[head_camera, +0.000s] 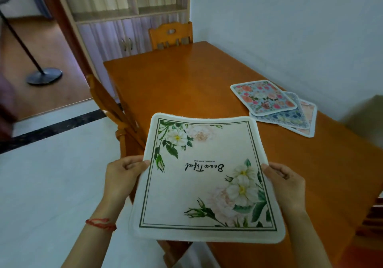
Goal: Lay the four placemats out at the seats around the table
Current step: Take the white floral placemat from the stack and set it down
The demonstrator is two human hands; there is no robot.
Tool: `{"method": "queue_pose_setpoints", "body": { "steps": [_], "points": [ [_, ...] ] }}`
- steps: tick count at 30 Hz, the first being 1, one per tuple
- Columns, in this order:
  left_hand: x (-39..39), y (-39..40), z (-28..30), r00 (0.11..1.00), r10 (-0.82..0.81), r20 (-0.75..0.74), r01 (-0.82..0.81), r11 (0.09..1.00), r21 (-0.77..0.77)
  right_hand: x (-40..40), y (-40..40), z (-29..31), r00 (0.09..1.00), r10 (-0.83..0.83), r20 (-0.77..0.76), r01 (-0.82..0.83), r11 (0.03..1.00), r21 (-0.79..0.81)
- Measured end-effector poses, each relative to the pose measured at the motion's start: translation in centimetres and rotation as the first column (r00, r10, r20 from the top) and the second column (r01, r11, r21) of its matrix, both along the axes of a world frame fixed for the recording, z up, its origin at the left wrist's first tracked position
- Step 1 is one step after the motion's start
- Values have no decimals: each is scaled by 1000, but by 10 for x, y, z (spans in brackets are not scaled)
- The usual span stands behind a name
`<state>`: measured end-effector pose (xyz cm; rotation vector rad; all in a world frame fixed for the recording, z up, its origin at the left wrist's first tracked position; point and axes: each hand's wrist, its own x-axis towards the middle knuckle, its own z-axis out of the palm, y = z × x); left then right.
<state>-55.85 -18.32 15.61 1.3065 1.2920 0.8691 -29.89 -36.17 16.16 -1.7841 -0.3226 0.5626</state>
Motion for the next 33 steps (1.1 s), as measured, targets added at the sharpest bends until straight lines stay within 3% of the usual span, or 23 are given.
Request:
{"method": "queue_pose_setpoints", "body": {
  "steps": [12, 20, 27, 33],
  "points": [
    [-69, 2, -1, 964, 255, 76, -254, 967, -30, -34, 68, -7, 968, 251, 7, -251, 968, -20],
    [-93, 17, -2, 937, 343, 65, -343, 939, -17, -50, 103, -6, 938, 342, 52, -342, 940, 0],
    [-103, 59, -3, 956, 288, 57, -288, 958, -12, -66, 130, -13, 959, 284, -8, -284, 959, 16],
    [-107, 125, -9, 990, 140, 12, -140, 990, -13, -87, 152, -16, 987, 160, -33, -159, 987, 16]
  ]
}}
